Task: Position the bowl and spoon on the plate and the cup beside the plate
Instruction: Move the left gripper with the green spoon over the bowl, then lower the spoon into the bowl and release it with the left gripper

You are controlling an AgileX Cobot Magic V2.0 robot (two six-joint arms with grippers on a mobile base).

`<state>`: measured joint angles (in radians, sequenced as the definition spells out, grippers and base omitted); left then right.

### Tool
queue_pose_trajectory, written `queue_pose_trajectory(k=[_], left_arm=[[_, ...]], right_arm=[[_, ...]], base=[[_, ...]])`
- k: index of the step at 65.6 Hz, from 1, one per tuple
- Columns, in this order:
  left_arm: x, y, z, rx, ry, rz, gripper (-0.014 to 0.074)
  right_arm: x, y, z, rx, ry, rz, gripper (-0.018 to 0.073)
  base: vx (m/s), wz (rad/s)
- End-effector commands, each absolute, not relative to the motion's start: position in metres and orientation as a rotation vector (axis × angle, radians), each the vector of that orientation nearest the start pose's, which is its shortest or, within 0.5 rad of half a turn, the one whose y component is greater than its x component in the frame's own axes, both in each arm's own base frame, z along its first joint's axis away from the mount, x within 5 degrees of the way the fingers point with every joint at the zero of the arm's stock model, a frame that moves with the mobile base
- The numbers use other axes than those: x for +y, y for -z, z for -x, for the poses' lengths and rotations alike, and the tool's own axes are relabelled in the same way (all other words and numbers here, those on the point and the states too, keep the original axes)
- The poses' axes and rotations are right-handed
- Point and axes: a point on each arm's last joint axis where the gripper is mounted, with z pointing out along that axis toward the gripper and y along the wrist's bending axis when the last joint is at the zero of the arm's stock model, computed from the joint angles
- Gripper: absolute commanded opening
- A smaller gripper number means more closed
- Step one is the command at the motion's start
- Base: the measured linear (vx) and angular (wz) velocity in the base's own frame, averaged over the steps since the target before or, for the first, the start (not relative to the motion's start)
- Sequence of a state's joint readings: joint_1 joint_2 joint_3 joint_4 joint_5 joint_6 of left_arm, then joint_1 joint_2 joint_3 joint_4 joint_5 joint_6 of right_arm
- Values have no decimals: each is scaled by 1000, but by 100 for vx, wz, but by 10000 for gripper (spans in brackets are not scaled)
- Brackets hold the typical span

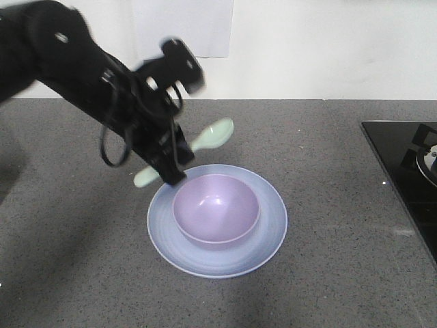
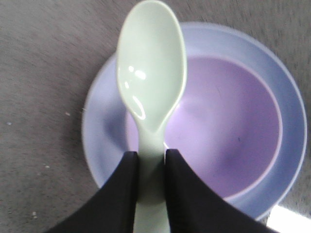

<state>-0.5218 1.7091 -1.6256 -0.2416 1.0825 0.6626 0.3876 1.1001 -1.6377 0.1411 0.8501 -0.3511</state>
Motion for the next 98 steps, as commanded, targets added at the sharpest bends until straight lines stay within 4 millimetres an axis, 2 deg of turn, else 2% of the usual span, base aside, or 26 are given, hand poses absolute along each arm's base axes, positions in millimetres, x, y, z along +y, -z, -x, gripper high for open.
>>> queue_pose_trajectory(k=[1, 13, 20, 21, 31, 44, 63, 98], left_arm=[[-212, -356, -305, 2162, 225, -1399, -6], [-231, -341, -302, 2174, 145, -1488, -6], [-234, -342, -302, 2236, 125, -1506, -6], [-236, -347, -308, 2302, 111, -1492, -6], [-241, -348, -308, 2314, 173, -1464, -6], [-245, -333, -315, 2411, 184, -1382, -6], [-247, -324, -318, 2465, 195, -1337, -6], [-247, -323, -318, 2519, 214, -1251, -6]], right_arm=[[75, -545, -162, 1638, -166, 629, 202], [74, -541, -161, 1684, -158, 654, 202], [73, -539, -161, 1702, -137, 663, 202], [73, -538, -161, 1708, -130, 665, 202], [73, -538, -161, 1710, -133, 664, 202], [73, -538, -161, 1711, -129, 664, 202], [73, -538, -161, 1714, -129, 665, 202], [72, -537, -161, 1721, -123, 668, 202]], base=[[0, 0], [0, 0], [0, 0], [0, 0], [0, 0], [0, 0], [0, 0], [0, 0]])
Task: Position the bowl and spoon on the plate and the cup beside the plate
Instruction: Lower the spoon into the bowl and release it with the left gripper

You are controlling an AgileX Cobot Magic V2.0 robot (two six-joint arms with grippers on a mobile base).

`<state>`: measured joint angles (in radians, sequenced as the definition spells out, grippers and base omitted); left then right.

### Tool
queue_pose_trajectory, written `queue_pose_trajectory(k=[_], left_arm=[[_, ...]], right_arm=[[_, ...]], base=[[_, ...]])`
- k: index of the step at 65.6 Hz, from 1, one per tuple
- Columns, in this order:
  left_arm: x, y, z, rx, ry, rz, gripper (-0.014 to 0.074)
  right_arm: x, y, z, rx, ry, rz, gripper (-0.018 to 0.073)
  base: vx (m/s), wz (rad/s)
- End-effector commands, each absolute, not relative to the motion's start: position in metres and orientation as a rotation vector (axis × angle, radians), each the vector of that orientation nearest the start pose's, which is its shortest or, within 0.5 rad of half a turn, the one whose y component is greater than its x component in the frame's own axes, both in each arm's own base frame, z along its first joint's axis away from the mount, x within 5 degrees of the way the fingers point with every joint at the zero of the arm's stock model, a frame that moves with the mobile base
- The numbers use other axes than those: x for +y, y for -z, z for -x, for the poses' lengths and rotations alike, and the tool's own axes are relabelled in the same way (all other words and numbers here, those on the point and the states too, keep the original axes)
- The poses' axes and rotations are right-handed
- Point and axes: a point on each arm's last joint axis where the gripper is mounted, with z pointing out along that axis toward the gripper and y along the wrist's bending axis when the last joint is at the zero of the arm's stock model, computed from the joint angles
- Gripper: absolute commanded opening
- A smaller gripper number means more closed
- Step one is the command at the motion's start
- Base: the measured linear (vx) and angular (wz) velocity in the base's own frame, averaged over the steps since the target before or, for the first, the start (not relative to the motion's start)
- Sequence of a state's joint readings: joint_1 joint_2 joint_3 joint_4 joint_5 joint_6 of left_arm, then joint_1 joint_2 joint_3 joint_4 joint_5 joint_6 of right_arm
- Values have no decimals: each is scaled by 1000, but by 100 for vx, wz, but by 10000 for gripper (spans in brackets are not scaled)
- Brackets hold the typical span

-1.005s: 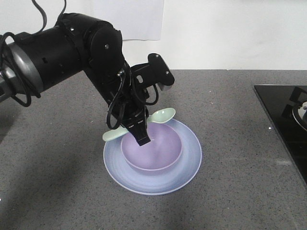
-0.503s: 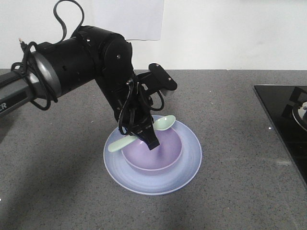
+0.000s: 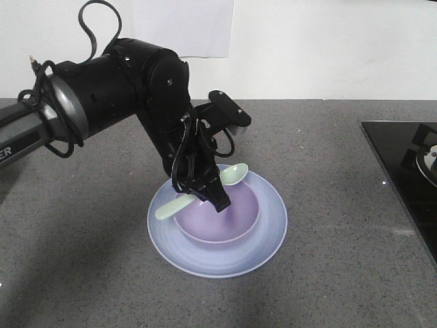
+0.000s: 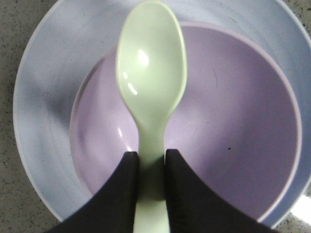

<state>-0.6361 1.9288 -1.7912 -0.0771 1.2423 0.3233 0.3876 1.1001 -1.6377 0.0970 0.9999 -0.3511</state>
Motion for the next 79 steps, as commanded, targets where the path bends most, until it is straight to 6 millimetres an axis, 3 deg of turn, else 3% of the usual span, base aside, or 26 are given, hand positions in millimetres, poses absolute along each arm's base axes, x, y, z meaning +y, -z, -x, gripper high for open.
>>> queue_pose_trajectory(k=[1, 22, 46, 79], left_arm=[[-247, -323, -318, 2519, 214, -1251, -6], [-235, -328, -304, 2491, 172, -1322, -6], [-236, -328, -303, 2504, 205, -1296, 13], [-236, -328, -303, 2507, 205, -1291, 185]], right_arm=[[72, -537, -161, 1722, -123, 669, 202], [72, -537, -161, 1725, -122, 668, 202], [72, -537, -161, 1727, -125, 668, 202], [72, -537, -161, 1727, -127, 667, 202]], base=[[0, 0], [0, 0], [0, 0], [0, 0]])
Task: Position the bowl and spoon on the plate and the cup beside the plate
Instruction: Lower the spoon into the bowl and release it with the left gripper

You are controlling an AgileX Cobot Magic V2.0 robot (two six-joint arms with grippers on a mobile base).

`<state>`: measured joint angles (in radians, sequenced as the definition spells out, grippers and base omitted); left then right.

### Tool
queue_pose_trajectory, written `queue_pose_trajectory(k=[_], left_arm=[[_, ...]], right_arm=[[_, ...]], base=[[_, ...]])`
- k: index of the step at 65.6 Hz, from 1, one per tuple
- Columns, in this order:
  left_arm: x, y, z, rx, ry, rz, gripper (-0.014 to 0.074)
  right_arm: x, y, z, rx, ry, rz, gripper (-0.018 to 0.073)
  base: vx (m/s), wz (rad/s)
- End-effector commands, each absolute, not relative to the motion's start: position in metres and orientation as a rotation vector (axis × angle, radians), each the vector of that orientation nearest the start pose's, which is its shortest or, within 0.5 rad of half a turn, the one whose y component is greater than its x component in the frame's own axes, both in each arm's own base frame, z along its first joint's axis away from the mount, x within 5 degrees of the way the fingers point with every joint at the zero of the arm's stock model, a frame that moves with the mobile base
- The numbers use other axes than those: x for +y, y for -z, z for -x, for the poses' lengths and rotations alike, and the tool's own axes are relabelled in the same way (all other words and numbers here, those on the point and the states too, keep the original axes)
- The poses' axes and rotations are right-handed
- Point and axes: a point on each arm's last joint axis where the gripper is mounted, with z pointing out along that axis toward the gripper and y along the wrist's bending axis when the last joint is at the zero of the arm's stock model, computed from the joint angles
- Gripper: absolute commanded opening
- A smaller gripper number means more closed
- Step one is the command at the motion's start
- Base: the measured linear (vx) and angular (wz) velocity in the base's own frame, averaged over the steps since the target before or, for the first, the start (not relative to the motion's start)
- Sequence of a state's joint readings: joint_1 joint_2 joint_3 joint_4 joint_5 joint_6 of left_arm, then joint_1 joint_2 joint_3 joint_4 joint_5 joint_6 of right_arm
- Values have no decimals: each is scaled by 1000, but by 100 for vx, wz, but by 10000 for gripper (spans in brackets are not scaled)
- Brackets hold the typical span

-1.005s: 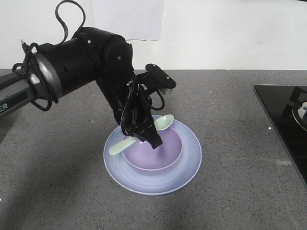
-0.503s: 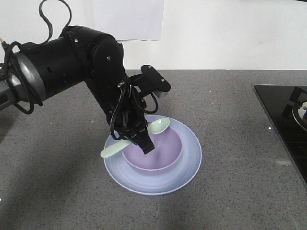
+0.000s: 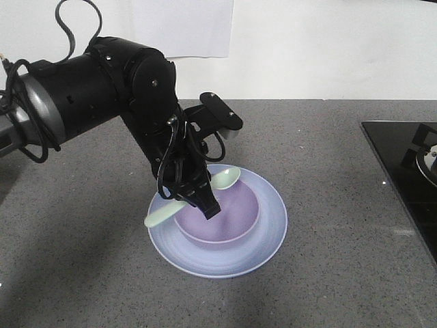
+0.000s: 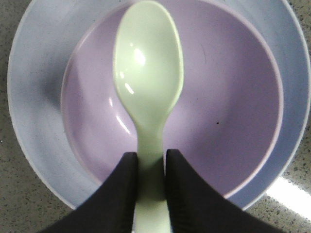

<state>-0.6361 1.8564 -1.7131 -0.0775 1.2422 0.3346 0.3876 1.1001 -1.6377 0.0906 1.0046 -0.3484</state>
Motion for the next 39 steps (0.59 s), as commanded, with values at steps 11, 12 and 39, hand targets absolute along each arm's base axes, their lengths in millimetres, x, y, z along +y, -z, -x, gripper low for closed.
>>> queue_pose_trajectory(k=[11, 12, 39], left_arm=[[-236, -328, -303, 2507, 205, -1291, 193], [-236, -328, -303, 2507, 205, -1291, 193], [-223, -353, -304, 2366, 45, -1258, 199]], right_arm=[[72, -537, -161, 1727, -127, 667, 202], [72, -537, -161, 1727, -127, 667, 202], [72, -537, -161, 1722, -129, 664, 202]], base=[[0, 0], [0, 0], [0, 0]])
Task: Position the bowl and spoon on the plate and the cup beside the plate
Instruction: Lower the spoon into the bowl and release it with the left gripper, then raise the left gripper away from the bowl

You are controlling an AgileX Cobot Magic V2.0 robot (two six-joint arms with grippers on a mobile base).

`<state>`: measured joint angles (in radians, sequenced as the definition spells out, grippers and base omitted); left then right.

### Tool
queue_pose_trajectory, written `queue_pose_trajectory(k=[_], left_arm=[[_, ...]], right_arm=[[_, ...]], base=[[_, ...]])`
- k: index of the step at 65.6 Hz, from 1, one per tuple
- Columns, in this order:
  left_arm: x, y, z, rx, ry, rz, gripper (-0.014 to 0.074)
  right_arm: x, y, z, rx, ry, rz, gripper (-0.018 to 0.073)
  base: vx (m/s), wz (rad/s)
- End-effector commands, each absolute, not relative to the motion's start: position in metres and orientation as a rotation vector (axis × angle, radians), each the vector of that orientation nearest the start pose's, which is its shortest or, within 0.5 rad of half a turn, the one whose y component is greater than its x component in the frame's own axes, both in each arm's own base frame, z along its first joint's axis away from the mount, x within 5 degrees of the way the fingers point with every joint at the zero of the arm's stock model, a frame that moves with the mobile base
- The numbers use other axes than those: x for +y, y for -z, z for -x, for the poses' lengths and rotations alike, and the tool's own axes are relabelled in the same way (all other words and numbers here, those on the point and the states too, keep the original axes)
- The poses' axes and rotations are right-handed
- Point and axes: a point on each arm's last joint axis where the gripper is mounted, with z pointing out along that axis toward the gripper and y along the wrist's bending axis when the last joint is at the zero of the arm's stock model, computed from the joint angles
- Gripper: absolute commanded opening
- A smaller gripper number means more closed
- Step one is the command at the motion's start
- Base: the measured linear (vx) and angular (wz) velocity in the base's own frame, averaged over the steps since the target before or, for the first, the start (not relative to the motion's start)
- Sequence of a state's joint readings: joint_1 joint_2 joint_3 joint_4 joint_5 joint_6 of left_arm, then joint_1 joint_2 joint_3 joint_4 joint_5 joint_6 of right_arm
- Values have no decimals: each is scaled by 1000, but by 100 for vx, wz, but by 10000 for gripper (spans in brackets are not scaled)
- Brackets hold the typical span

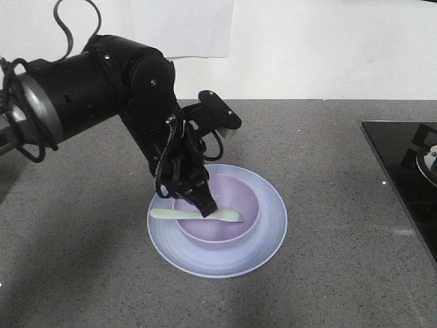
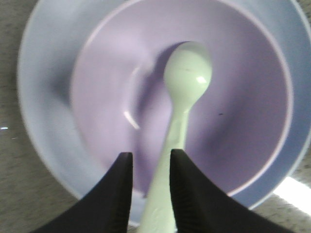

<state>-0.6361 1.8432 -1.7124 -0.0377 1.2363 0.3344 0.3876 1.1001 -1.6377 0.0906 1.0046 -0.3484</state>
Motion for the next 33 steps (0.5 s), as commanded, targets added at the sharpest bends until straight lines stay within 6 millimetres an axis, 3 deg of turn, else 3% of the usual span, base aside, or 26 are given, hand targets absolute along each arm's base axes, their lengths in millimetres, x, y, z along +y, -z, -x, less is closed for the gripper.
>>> queue_pose_trajectory(k=[1, 9, 19, 26, 33], left_arm=[[-221, -357, -304, 2354, 24, -1250, 199], [-196, -392, -299, 2245, -196, -1107, 202], [-157, -444, -285, 2096, -415, -795, 207], [-128, -473, -273, 2012, -516, -605, 229], [-93, -490, -266, 1997, -532, -441, 267]], right_arm=[[72, -537, -161, 1721, -129, 664, 202], [72, -538, -161, 1719, -129, 662, 202], [72, -538, -161, 1719, -129, 662, 202], [72, -538, -161, 1719, -129, 662, 202], [72, -537, -161, 1720, -129, 663, 202]], base=[[0, 0], [0, 0], [0, 0], [0, 0], [0, 0]])
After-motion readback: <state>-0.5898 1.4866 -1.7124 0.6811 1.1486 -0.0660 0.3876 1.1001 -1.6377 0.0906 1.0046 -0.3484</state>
